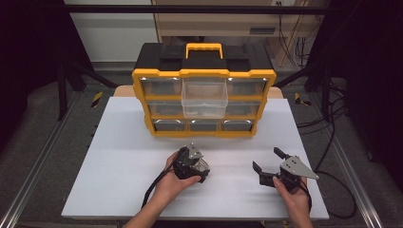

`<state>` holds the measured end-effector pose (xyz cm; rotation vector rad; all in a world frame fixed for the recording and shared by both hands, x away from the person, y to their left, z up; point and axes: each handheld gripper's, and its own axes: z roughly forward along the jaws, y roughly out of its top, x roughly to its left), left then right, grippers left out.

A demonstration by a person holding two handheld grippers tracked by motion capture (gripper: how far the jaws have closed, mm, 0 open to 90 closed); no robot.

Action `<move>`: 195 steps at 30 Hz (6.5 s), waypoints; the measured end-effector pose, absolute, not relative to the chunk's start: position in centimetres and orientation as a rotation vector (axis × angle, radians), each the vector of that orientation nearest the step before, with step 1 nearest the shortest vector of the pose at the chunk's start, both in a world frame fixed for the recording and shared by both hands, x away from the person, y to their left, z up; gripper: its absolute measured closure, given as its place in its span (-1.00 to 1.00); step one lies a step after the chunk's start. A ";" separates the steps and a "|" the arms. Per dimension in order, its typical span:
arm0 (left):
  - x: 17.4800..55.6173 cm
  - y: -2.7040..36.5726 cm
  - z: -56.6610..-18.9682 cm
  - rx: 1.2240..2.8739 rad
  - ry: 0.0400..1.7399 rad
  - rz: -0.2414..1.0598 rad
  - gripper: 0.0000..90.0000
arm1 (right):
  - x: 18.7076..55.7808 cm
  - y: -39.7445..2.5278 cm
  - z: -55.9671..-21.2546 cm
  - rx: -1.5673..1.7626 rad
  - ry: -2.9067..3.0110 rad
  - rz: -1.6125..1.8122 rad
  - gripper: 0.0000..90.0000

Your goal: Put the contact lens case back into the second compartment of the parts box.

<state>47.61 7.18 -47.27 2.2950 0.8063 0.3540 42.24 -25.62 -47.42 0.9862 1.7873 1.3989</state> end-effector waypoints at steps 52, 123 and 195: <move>42.5 8.7 -29.2 2.117 0.565 0.476 -0.42 | 42.3 -24.2 -47.7 0.955 1.848 1.381 -0.92; 48.6 8.1 -17.2 1.983 0.654 0.653 -0.42 | 42.3 -24.8 -47.5 0.975 1.825 1.380 -0.93; 51.3 7.8 -19.1 1.980 0.717 0.671 -0.42 | 42.3 -24.8 -47.5 0.976 1.821 1.386 -0.93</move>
